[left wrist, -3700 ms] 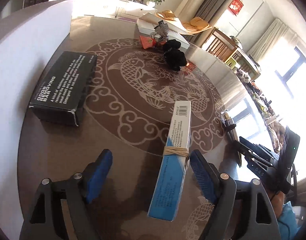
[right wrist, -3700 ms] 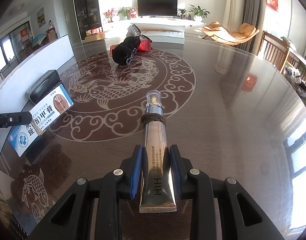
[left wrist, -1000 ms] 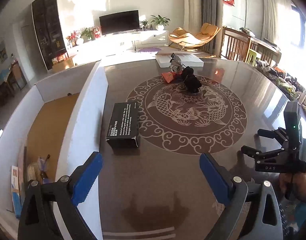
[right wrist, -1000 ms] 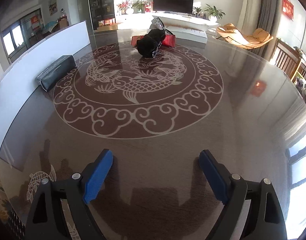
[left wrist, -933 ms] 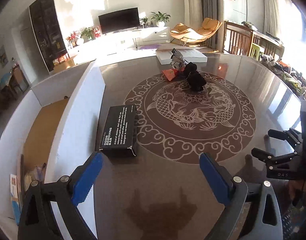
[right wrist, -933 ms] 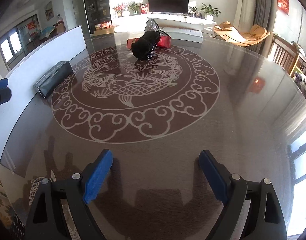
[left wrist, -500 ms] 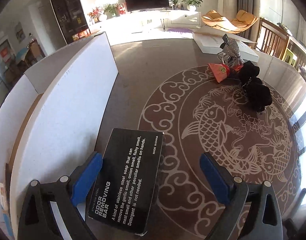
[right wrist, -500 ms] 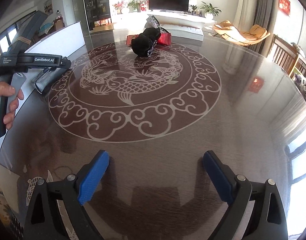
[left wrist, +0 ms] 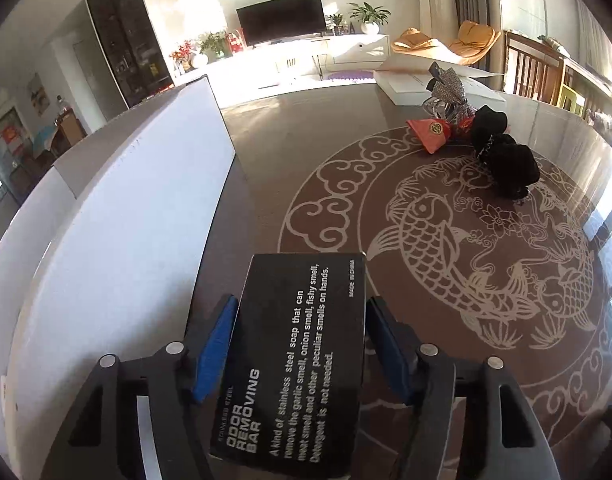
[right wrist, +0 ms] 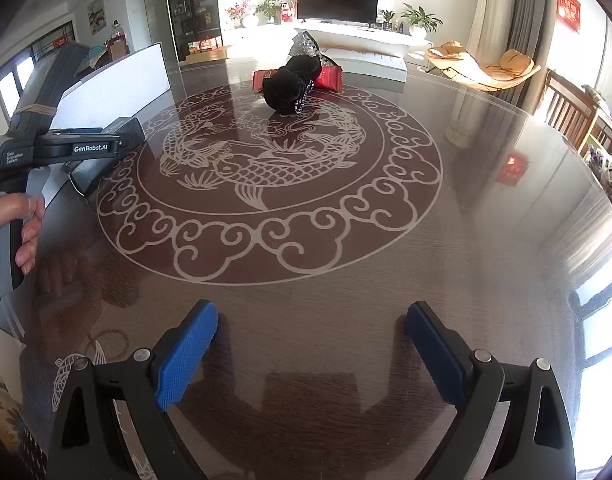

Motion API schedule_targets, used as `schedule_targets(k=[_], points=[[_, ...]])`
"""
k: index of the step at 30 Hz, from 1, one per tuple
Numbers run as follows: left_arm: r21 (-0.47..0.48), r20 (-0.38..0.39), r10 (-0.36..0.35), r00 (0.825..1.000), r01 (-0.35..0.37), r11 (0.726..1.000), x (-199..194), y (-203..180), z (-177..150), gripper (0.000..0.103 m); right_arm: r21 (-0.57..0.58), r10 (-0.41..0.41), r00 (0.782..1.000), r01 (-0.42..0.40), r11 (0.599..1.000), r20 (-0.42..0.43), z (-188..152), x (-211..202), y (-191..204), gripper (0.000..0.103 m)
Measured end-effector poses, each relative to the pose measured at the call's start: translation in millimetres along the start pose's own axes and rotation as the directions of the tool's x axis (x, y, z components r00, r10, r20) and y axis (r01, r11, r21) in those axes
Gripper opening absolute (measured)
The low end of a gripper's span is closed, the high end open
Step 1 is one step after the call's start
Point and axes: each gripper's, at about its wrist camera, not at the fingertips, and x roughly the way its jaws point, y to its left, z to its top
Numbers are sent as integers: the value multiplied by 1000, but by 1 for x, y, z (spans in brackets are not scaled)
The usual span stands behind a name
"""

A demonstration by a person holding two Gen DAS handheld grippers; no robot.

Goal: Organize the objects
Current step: 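Grasp the black ODOR REMOVING BAR box with the left tool, then hold the black box in the left tool while the right tool reaches the black bundle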

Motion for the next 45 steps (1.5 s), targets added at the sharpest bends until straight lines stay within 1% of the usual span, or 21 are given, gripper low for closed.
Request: schedule_targets(k=[1, 2, 3, 5, 6, 8, 9, 10, 12, 13, 14, 16, 17, 31, 45], points=[[-30, -15, -53, 998, 53, 998, -6, 3, -7, 59, 0, 0, 1000, 0, 1000, 0, 0, 0, 0, 96], [-74, -44, -118, 992, 114, 991, -9, 5, -17, 58, 0, 0, 1000, 0, 1000, 0, 0, 0, 0, 96], [-102, -35, -151, 988, 146, 984, -16, 6, -29, 58, 0, 0, 1000, 0, 1000, 0, 0, 0, 0, 96], [-93, -36, -144, 989, 140, 986, -33, -2, -46, 58, 0, 0, 1000, 0, 1000, 0, 0, 0, 0, 96], [-100, -34, -152, 988, 148, 984, -40, -3, -54, 59, 0, 0, 1000, 0, 1000, 0, 0, 0, 0, 96], [-110, -38, -158, 987, 153, 982, -47, -4, -65, 73, 0, 0, 1000, 0, 1000, 0, 0, 0, 0, 96], [-117, -48, -154, 987, 147, 982, -48, -3, -66, 89, 0, 0, 1000, 0, 1000, 0, 0, 0, 0, 96], [-127, -54, -151, 987, 144, 981, -47, -1, -65, 98, 0, 0, 1000, 0, 1000, 0, 0, 0, 0, 96], [-158, -71, -168, 983, 155, 975, -41, 6, -63, 101, 1, -2, 1000, 2, 1000, -1, 0, 0, 0, 96], [-155, -73, -169, 983, 156, 976, -40, 6, -61, 103, 1, -3, 1000, 3, 1000, -1, 0, 0, 0, 97], [-142, -82, -164, 983, 152, 978, -39, 3, -60, 103, 1, -4, 1000, 4, 1000, -2, 0, 0, 0, 97], [-98, -98, -130, 987, 121, 988, -37, -6, -59, 103, 5, -6, 1000, 6, 1000, -4, 0, 1, -1, 98], [-94, -99, -135, 986, 126, 988, -37, -5, -59, 103, 5, -6, 1000, 6, 1000, -4, 0, 1, -1, 99], [-100, -99, -140, 985, 130, 986, -39, -2, -59, 103, 5, -4, 1000, 4, 1000, -10, 0, 1, -1, 102], [-100, -98, -141, 985, 131, 986, -40, -2, -59, 103, 6, -2, 1000, 2, 1000, -23, 4, 6, 1, 103]])
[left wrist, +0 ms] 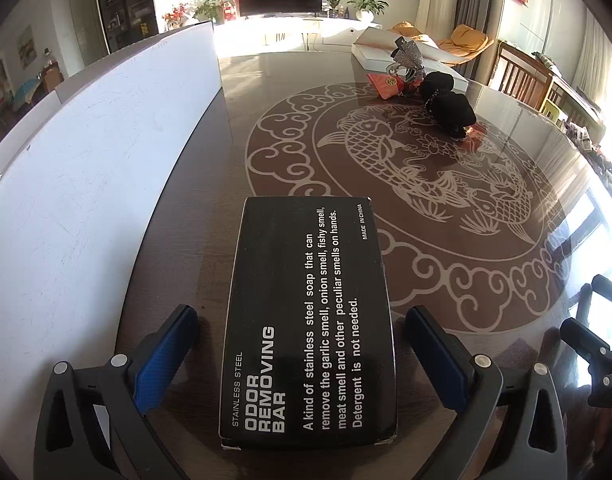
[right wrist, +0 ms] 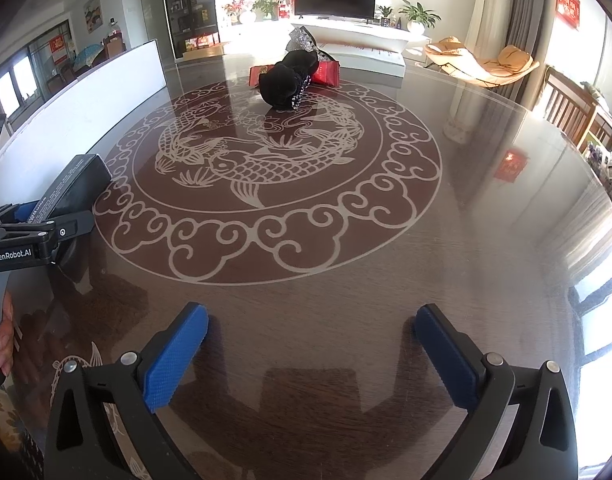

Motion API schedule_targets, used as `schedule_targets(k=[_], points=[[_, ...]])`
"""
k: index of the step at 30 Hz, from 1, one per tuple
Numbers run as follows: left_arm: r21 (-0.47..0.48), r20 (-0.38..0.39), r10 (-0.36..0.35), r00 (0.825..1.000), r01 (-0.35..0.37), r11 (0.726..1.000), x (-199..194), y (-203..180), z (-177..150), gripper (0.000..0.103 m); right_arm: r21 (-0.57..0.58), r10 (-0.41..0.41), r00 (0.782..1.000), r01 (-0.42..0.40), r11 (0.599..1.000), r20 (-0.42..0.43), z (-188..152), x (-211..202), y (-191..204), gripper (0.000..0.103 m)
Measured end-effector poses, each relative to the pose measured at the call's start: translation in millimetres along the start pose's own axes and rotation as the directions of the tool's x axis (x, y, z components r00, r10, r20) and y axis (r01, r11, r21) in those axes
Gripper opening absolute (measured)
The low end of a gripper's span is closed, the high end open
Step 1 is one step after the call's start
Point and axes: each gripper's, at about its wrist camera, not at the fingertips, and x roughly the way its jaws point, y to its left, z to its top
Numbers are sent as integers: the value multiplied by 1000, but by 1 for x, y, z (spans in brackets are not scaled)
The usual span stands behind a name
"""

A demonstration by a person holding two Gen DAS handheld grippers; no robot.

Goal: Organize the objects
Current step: 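Hold the black box in the left tool while the right tool reaches the black bundle, then grasp the black fabric bundle with the right tool and lift it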

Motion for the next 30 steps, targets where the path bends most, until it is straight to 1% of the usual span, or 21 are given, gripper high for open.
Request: schedule_targets(k=[2, 3, 4, 7, 8, 10, 12, 14, 15, 17, 18, 19, 21, 23, 25, 27, 30], points=[[0, 0, 0, 1000, 0, 1000, 0, 0, 0, 103, -48, 30, 998, -32, 998, -48, 17, 10, 3, 103], [0, 0, 0, 1000, 0, 1000, 0, 0, 0, 103, -74, 43, 995, -50, 996, -91, 32, 20, 4, 103], [0, 0, 0, 1000, 0, 1000, 0, 0, 0, 103, -73, 47, 992, -56, 996, -120, 48, 29, 3, 100], [-1, 0, -1, 1000, 1, 1000, 0, 0, 0, 103, 4, 81, 993, -81, 997, -88, 109, 45, -3, 90], [-1, 0, -1, 1000, 1, 1000, 0, 0, 1, 103, 29, 89, 993, -87, 996, -77, 129, 52, -3, 88], [0, 0, -1, 1000, 1, 1000, 0, 0, 1, 103, 73, 104, 993, -100, 992, -62, 166, 66, 0, 80], [0, 0, -1, 1000, 1, 1000, 0, 0, 0, 103, 85, 83, 995, -78, 993, -57, 193, 81, 7, 79], [0, 0, -1, 1000, 1, 1000, 0, 0, 1, 103, 88, 45, 996, -39, 995, -73, 209, 98, 15, 78], [0, 0, -1, 1000, 1, 1000, 0, 0, 0, 103, 90, 36, 996, -28, 996, -82, 213, 105, 18, 75], [0, 0, -1, 1000, 1, 1000, 0, 0, 1, 103, 91, 39, 994, -30, 995, -102, 215, 119, 21, 64], [0, 0, -1, 1000, 1, 1000, 0, 0, 0, 103, 84, 38, 992, -28, 996, -118, 214, 124, 23, 44], [-1, 0, -2, 1000, 2, 1000, 0, 0, 0, 103, 75, 30, 992, -21, 997, -124, 211, 125, 25, 36], [-1, 0, -2, 1000, 2, 1000, 1, 0, 1, 103, 52, 29, 995, -24, 998, -93, 201, 118, 27, 35], [-2, 0, -2, 1000, 2, 1000, 1, 1, 1, 103, 30, 40, 996, -38, 999, -79, 185, 107, 28, 35], [-2, 0, -2, 1000, 2, 1000, 1, 1, 1, 103, 1, 47, 997, -47, 999, -63, 161, 92, 29, 35], [-1, 0, -2, 1000, 2, 1000, 1, 1, 1, 103, -45, 38, 998, -40, 998, -46, 134, 74, 30, 35], [-1, 0, -2, 1000, 2, 1000, 0, 1, 1, 103, -120, 31, 999, -33, 992, -17, 88, 42, 36, 35]])
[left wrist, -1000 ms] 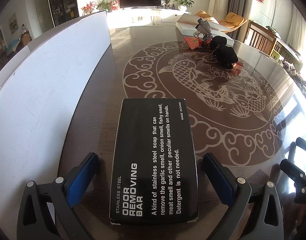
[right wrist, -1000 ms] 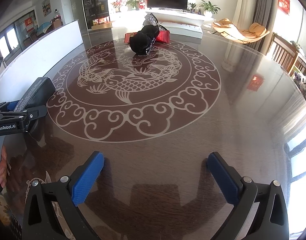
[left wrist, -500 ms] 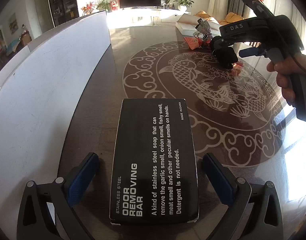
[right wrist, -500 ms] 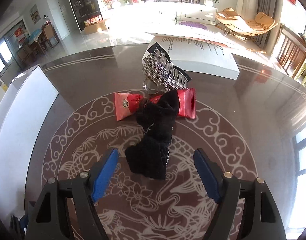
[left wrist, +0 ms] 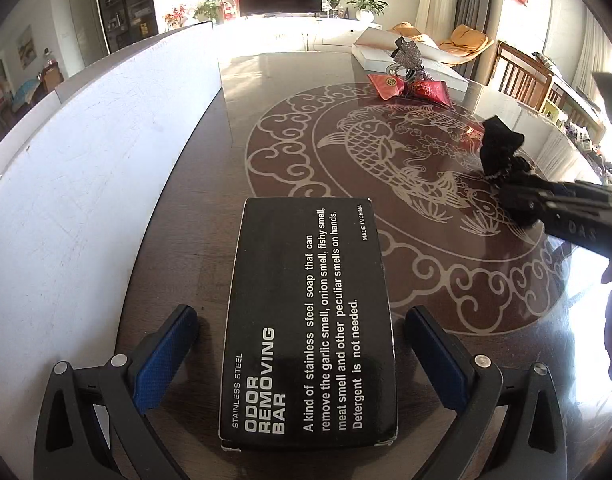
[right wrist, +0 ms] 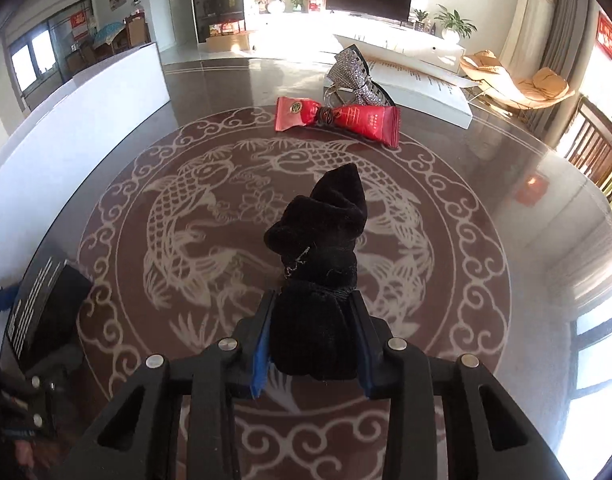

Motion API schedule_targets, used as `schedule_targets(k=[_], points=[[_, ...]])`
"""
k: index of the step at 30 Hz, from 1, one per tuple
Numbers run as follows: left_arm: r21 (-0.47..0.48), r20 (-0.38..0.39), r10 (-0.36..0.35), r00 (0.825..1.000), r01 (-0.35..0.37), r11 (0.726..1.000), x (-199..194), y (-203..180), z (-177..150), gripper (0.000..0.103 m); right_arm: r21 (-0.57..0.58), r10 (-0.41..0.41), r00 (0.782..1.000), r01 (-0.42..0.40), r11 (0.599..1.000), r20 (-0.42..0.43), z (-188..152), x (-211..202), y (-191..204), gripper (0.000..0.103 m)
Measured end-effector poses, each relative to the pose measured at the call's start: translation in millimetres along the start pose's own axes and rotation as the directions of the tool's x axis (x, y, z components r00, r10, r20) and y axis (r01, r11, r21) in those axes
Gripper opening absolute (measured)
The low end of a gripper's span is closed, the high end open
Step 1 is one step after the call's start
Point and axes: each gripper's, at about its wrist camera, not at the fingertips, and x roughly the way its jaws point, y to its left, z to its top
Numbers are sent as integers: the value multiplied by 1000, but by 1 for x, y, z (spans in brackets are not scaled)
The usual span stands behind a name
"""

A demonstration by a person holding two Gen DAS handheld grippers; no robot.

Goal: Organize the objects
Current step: 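Grasp the black fabric bundle with the right tool and lift it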

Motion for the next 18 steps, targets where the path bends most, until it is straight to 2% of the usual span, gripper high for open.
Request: schedule_targets(k=[3, 6, 11, 12, 13, 15, 18], points=[[0, 0, 0, 1000, 0, 1000, 0, 0, 0, 103, -44, -4, 1000, 6, 999, 27, -47, -30, 12, 35], [0, 0, 0, 1000, 0, 1000, 0, 0, 0, 103, -36, -9, 999, 10, 999, 53, -86, -54, 19, 35], [0, 0, 0, 1000, 0, 1000, 0, 0, 0, 103, 35, -15, 996, 12, 999, 88, -113, -71, 17, 37], [0, 0, 0, 1000, 0, 1000, 0, 0, 0, 103, 48, -18, 996, 14, 999, 92, -113, -71, 16, 43], [0, 0, 0, 1000, 0, 1000, 0, 0, 0, 103, 60, -22, 996, 17, 998, 85, -113, -69, 14, 56], [0, 0, 0, 1000, 0, 1000, 0, 0, 0, 103, 79, -23, 997, 17, 997, 73, -108, -61, 12, 72], [0, 0, 0, 1000, 0, 1000, 0, 0, 0, 103, 88, -23, 998, 17, 996, 66, -102, -55, 11, 79]])
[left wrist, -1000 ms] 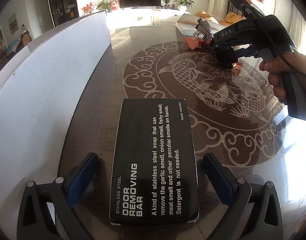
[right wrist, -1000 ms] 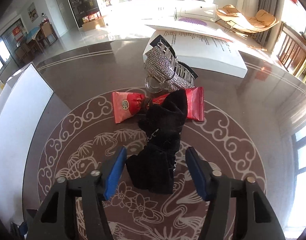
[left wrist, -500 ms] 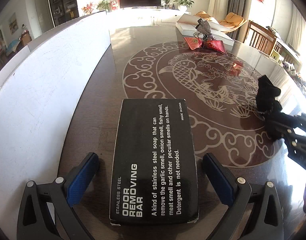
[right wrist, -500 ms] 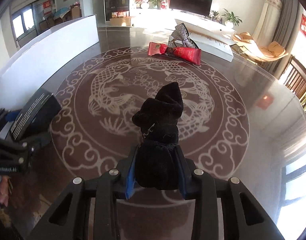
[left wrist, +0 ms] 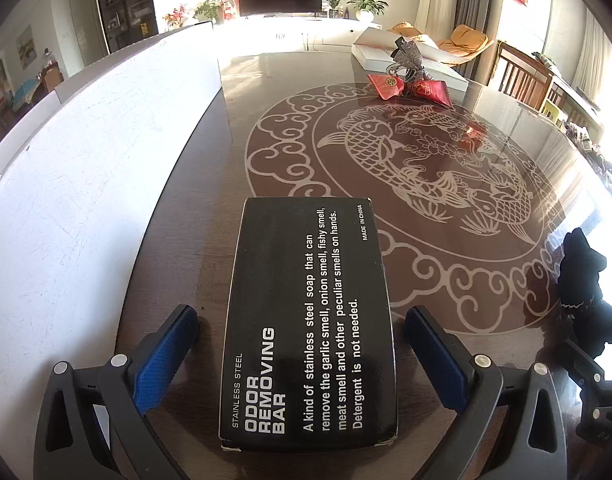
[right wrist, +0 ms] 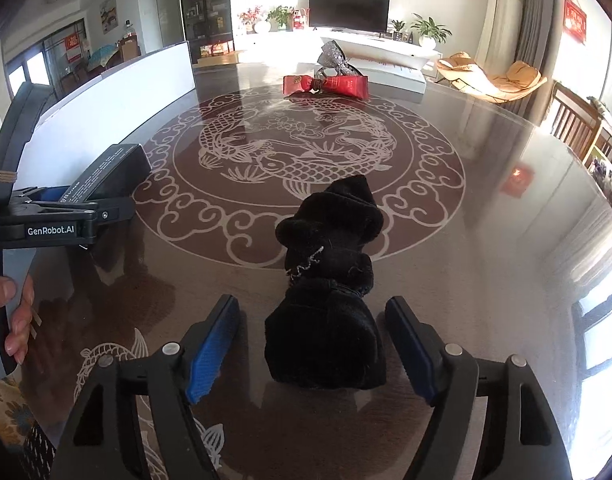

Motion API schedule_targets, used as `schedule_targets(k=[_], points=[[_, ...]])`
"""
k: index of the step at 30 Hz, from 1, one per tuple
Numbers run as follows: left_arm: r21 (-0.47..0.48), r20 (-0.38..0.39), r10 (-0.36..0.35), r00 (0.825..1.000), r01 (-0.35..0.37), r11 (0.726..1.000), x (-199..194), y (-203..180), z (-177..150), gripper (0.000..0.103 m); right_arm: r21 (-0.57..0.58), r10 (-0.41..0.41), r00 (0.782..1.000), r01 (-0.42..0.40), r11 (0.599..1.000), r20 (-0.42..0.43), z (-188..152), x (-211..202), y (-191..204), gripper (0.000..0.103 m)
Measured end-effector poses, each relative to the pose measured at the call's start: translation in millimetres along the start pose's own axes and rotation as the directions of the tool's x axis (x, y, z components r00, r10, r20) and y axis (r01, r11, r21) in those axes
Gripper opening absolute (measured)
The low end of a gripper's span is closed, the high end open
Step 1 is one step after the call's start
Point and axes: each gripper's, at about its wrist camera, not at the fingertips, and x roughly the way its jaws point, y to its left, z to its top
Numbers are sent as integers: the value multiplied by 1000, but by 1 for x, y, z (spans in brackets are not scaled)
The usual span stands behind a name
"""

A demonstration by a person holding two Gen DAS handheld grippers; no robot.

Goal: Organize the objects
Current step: 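Grasp the black fabric bundle with the right tool and lift it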

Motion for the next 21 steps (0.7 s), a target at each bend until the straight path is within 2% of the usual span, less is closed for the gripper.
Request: schedule_targets(k=[9, 18, 21], points=[[1, 0, 0, 1000, 0, 1000, 0, 0, 0, 103, 34, -22, 999, 23, 999, -38, 2, 8, -3, 102], [4, -3, -11, 1000, 11, 1000, 0, 1, 1, 103, 36, -15, 999, 17, 999, -43, 3, 9, -4, 103], [54, -13, -36, 999, 36, 998, -2, 2, -1, 103, 16, 28, 996, -27, 1000, -80, 6, 9, -8, 103]])
